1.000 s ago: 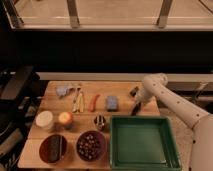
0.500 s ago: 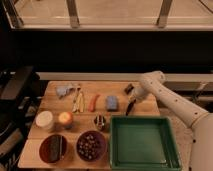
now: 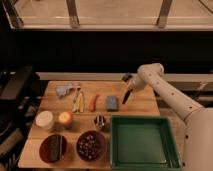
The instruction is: Wipe tray with brush
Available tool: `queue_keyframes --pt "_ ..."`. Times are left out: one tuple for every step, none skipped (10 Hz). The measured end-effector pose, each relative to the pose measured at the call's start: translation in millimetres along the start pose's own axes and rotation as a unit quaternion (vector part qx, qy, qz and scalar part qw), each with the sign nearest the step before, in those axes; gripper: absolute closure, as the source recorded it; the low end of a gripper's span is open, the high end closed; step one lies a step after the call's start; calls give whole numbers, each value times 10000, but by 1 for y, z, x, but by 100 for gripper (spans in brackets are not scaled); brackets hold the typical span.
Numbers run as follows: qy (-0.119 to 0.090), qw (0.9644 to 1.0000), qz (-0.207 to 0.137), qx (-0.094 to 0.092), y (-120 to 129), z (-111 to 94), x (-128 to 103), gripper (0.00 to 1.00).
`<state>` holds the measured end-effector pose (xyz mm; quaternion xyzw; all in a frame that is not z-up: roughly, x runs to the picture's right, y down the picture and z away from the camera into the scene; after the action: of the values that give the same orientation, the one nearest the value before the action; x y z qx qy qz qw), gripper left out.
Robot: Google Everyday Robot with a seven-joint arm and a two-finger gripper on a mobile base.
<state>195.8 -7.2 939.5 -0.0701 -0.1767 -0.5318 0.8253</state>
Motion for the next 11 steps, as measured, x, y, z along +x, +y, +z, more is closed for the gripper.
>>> queue_keyframes --pt "64 10000 8 33 0 -6 4 100" --pt "135 9999 17 72 0 -12 7 100" --pt "151 9999 46 61 3 -15 7 100" --pt "125 9999 48 8 5 -18 6 100" --pt "66 9999 15 -107 5 -28 -1 100" --pt "38 9998 -2 -201 7 -37 -9 100" --pt "15 9994 -44 -347 11 -55 -24 100" --pt "-9 9989 -84 -464 12 -74 -37 100" --pt "-44 9984 -110 -555 10 -90 -48 100" --pt "-94 9978 -125 -646 8 -104 -60 100" --pt "-186 9969 -83 -760 9 -118 -76 100"
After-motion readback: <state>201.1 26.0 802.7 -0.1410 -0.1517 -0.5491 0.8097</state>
